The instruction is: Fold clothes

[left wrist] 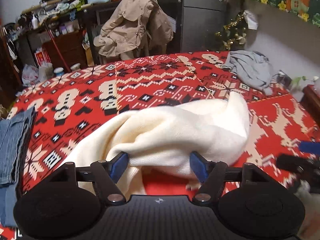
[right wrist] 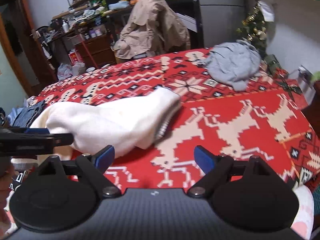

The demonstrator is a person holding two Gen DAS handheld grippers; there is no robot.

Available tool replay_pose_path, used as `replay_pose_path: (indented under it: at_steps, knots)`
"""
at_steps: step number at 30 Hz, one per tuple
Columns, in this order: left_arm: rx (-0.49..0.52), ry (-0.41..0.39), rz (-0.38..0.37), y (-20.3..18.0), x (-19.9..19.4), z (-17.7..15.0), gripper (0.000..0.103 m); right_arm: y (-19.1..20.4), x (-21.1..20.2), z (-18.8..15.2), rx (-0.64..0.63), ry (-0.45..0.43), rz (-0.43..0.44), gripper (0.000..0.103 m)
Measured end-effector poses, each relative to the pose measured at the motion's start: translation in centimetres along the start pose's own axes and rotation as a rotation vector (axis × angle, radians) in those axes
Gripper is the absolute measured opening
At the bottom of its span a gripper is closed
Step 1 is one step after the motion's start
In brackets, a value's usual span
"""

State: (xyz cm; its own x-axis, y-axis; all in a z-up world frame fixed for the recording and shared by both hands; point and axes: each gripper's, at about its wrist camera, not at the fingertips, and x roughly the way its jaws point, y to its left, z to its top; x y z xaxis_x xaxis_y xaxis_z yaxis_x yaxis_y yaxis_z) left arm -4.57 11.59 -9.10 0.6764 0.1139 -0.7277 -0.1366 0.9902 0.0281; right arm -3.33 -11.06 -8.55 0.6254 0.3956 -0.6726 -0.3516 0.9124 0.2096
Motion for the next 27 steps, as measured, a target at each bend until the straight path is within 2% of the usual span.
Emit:
replay_pose_path:
  at_steps: [1, 3, 6, 15, 17, 20, 21, 24, 27]
  knots:
    - [-0.027, 0.001, 0.006, 0.1, 0.5, 0.3, 0.041, -0.3, -0.1, -0.1, 0.006, 0.002, -0.004, 0.089]
    - [-0.115, 0.018, -0.022, 1.0, 1.3, 1.0, 0.011, -0.9, -0.2, -0.3, 0.018, 0.005, -0.012, 0.089]
    - [-0.229, 0.001, -0.009, 2.6, 1.6, 2.3, 0.010, -1.7, -0.4, -0.4, 0.031, 0.006, -0.017, 0.089]
    - [-0.355, -0.068, 0.167, 9.0, 1.4, 4.5, 0.007, -2.0, 0.5, -0.1, 0.042, 0.011, -0.003, 0.089]
    - [-0.377, -0.080, 0.211, 10.3, 1.5, 4.8, 0.002, -1.7, 0.7, 0.0, 0.038, 0.012, 0.004, 0.089]
    - [-0.427, -0.065, 0.253, 12.3, 1.7, 5.0, 0.000, -1.2, 0.8, 0.0, 0.032, 0.012, 0.009, 0.089]
    - [-0.437, -0.061, 0.250, 13.0, 1.7, 4.9, 0.000, -1.1, 0.9, -0.1, 0.030, 0.013, 0.011, 0.089]
    - [-0.450, -0.058, 0.171, 13.4, 0.9, 4.5, 0.002, -1.0, 1.1, -0.1, 0.030, 0.018, 0.014, 0.089]
    - [-0.360, -0.051, 0.104, 11.6, -0.1, 4.3, 0.006, -0.8, 1.6, -0.1, 0.032, 0.025, 0.015, 0.089]
